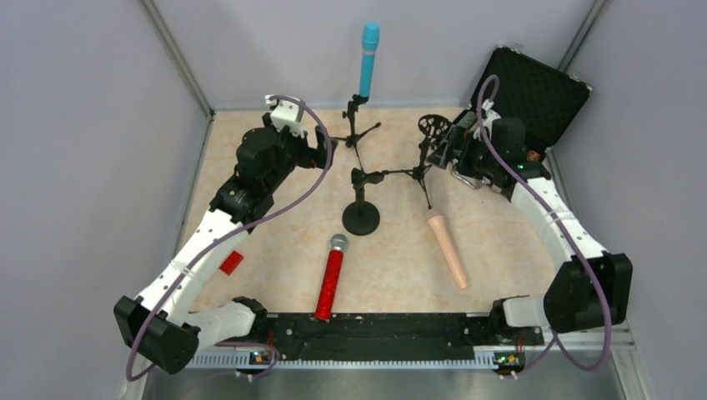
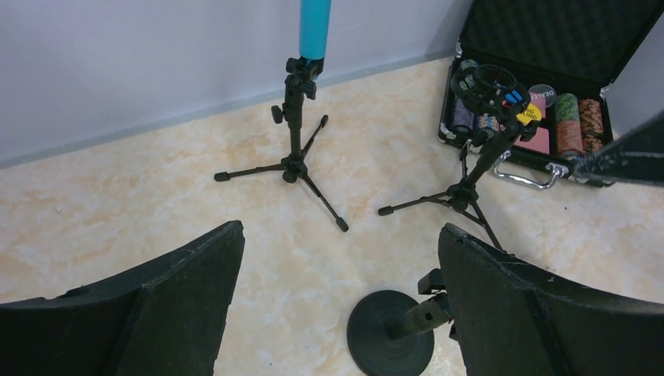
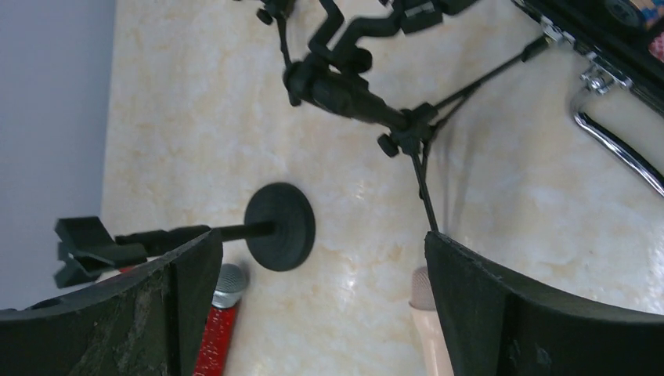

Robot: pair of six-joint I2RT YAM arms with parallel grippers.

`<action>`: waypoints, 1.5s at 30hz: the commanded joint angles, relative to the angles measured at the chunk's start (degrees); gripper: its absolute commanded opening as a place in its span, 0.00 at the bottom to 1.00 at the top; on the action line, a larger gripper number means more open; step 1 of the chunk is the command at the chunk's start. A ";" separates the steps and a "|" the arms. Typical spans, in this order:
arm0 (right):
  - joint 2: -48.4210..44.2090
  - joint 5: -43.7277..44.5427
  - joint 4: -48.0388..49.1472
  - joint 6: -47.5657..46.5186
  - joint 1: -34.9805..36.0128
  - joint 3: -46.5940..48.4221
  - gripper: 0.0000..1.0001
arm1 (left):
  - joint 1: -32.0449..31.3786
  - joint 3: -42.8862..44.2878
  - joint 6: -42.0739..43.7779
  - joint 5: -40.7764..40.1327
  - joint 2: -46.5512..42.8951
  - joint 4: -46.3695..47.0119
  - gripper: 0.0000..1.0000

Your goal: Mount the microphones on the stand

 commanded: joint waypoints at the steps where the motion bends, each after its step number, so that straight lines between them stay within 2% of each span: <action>1: 5.57 -3.98 5.87 5.83 -0.07 8.04 0.96 | 0.10 2.14 4.22 4.01 0.74 1.00 0.98; 6: 13.05 -2.47 3.04 7.23 -0.12 16.44 0.94 | 0.09 0.52 4.83 6.36 0.28 2.51 0.98; 17: 25.69 2.94 -8.13 2.05 2.03 31.46 0.89 | 0.16 -3.34 4.92 6.19 -0.52 4.56 0.98; 23: 29.15 9.27 -12.21 -1.36 5.86 35.80 0.86 | 0.09 -4.56 4.43 6.05 -0.66 4.55 0.97; 27: 30.84 12.19 -13.44 -2.96 7.44 37.48 0.80 | 0.16 -5.51 3.86 6.55 -0.86 4.33 0.97; 30: 31.53 12.97 -14.08 -3.88 7.96 37.97 0.69 | 0.14 -6.39 3.67 8.19 -1.05 4.57 0.97; 34: 31.54 13.59 -14.08 -4.76 8.06 37.73 0.51 | 0.16 -6.47 6.25 18.68 -0.21 4.04 0.97; 39: 31.09 12.93 -13.78 -6.01 8.10 37.40 0.27 | 0.09 -5.04 5.80 27.60 2.82 4.44 0.97; 41: 30.74 11.89 -13.36 -6.55 8.08 36.92 0.24 | 0.13 -4.37 5.88 30.21 4.48 4.60 0.97; 45: 29.84 9.60 -12.36 -7.31 8.06 35.97 0.00 | 0.10 -3.83 6.55 37.41 7.42 6.08 0.95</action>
